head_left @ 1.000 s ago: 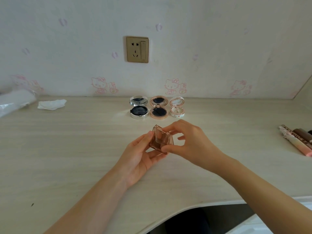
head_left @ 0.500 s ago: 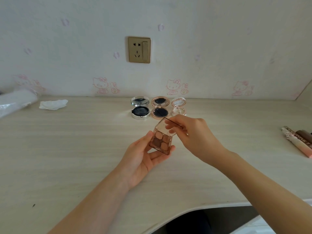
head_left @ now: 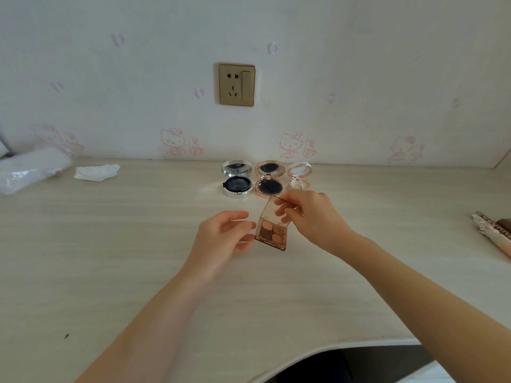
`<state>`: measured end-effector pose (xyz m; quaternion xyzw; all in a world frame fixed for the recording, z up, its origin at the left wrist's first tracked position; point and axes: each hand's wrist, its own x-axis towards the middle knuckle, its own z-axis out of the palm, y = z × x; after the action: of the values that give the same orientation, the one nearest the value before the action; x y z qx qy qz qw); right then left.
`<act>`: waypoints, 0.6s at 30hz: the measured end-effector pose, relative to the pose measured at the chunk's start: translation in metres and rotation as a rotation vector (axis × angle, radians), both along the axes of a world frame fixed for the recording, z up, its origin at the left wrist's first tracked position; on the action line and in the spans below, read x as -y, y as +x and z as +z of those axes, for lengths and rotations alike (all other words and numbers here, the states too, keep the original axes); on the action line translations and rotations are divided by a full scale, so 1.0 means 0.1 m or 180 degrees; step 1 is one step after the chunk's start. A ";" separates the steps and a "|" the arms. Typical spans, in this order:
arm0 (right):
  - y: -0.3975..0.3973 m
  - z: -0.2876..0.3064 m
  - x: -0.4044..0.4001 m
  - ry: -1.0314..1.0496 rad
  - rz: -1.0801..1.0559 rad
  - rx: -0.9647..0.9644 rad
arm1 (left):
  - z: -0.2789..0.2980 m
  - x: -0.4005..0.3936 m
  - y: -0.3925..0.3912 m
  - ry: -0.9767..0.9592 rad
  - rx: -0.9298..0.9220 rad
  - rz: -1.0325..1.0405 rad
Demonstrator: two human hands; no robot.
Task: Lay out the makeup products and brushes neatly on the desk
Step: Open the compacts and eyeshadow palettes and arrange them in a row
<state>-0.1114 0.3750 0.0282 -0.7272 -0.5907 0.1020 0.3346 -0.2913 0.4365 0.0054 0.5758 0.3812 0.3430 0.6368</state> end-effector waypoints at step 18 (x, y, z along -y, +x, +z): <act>-0.25 -0.14 -0.15 -0.0365 0.0272 0.0616 | -0.22 -0.20 -0.22 0.2612 -0.1720 -0.0746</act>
<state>-0.1363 0.3898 0.0142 -0.7257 -0.6439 0.0792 0.2293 -0.3132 0.4567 -0.0169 0.8857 0.2990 0.2295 0.2708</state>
